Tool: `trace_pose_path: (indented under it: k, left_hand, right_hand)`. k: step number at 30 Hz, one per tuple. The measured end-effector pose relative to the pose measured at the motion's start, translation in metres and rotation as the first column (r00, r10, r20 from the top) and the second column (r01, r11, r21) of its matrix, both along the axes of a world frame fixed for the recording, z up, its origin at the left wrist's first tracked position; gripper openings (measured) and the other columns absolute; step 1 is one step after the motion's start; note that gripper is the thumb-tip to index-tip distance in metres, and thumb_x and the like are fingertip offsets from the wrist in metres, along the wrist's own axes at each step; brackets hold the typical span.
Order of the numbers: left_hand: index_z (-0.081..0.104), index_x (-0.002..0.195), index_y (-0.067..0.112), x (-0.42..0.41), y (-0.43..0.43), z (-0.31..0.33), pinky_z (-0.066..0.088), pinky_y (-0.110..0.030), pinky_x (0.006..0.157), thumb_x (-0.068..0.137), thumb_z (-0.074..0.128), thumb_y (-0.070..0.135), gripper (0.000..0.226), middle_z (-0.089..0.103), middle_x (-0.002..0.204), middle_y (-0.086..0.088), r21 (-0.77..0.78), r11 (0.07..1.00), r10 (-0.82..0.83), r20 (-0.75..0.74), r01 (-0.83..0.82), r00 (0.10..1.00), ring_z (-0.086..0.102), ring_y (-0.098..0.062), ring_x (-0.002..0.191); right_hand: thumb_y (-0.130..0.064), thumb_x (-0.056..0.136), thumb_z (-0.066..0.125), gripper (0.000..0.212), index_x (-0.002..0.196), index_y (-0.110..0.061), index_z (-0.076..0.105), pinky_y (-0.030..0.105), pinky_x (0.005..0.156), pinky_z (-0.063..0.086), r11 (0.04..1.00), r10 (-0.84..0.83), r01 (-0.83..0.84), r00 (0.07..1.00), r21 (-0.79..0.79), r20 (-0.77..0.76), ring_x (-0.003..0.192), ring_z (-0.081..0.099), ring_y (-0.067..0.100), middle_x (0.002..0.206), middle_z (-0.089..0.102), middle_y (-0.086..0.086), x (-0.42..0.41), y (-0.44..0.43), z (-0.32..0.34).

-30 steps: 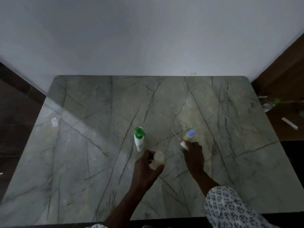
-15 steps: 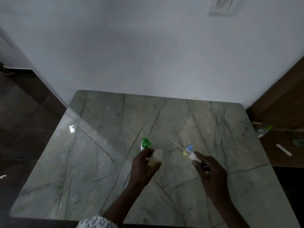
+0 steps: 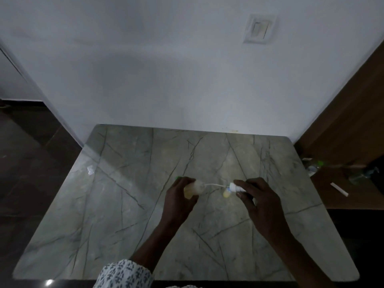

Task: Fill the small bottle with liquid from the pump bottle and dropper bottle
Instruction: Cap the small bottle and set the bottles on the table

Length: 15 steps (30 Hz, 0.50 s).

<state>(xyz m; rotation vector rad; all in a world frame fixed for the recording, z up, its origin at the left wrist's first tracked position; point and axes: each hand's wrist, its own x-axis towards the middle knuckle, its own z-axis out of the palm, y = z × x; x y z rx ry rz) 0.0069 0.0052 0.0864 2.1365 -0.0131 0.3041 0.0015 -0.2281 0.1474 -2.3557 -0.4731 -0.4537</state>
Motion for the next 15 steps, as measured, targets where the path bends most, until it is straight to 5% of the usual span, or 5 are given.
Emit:
trace_pose_path:
  k: [8, 15]
  left_hand:
    - [0.063, 0.114, 0.02, -0.013, -0.02, -0.001, 0.045, -0.012, 0.076, 0.071, 0.083, 0.021, 0.047, 0.064, 0.115, 0.005, 0.158, 0.983, -0.091, -0.004, 0.091, 0.996, 0.057, -0.006, 0.096]
    - [0.064, 0.114, 0.018, -0.006, -0.022, 0.012, 0.041, -0.006, 0.073, 0.07, 0.084, 0.021, 0.049, 0.064, 0.112, 0.006, 0.123, 0.988, -0.097, -0.012, 0.098, 0.995, 0.057, -0.005, 0.094]
  right_hand:
    - [-0.003, 0.082, 0.073, 0.028, 0.109, -0.009, 0.071, 0.008, 0.073, 0.048, 0.991, 0.131, -0.132, 0.987, -0.009, -0.089, 0.083, 0.06, 0.008, 0.101, 0.059, 0.002, 0.001, 0.019, -0.009]
    - [-0.01, 0.078, 0.075, 0.024, 0.1, -0.018, 0.068, 0.018, 0.07, 0.054, 0.973, 0.098, -0.03, 0.953, 0.231, -0.287, 0.086, 0.066, 0.004, 0.095, 0.069, -0.008, 0.02, 0.028, 0.0]
